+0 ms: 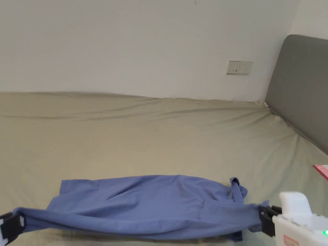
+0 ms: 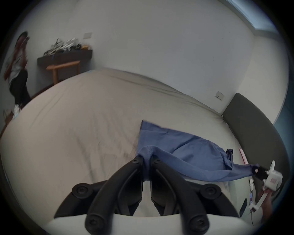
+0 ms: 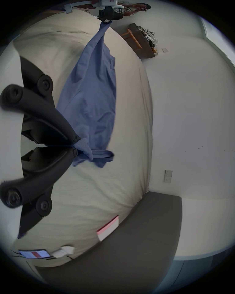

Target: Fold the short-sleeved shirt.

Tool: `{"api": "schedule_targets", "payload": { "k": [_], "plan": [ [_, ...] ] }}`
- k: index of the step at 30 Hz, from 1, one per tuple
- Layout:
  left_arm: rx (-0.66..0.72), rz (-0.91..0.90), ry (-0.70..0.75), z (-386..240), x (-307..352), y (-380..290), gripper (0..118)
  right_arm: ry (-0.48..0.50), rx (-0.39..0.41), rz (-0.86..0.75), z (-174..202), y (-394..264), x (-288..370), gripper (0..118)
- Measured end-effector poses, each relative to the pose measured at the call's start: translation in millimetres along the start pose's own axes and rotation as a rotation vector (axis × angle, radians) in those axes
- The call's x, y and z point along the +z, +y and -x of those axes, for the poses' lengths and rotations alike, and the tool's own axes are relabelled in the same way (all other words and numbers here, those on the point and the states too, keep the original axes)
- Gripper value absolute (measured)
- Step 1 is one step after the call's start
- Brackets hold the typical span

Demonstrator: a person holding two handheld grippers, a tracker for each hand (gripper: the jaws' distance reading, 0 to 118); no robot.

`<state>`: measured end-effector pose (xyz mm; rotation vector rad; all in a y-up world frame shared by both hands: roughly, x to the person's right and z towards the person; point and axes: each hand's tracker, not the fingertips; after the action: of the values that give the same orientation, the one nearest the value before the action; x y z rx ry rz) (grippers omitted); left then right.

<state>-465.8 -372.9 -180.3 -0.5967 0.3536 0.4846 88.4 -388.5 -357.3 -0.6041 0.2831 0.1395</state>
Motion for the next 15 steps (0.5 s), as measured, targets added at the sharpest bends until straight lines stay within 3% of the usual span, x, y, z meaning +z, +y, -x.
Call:
{"api": "schedule_targets", "payload": {
  "k": [5,7,9,12,15],
  "plan": [
    [0.013,-0.066,0.096,22,58,-43,7,-0.034,-0.078,0.033,-12,-60,48,2],
    [-0.019,-0.070,0.090,24,77,-54,7,-0.037,-0.064,0.042,-13,-75,65,2],
    [-0.031,-0.065,0.094,24,92,-62,7,-0.015,-0.073,0.047,-11,-86,87,2],
    [-0.062,-0.058,0.107,22,116,-70,7,0.015,-0.148,0.028,-11,-95,127,2],
    [-0.015,-0.050,0.092,29,137,-73,7,0.032,-0.141,0.032,-16,-99,160,2]
  ]
}}
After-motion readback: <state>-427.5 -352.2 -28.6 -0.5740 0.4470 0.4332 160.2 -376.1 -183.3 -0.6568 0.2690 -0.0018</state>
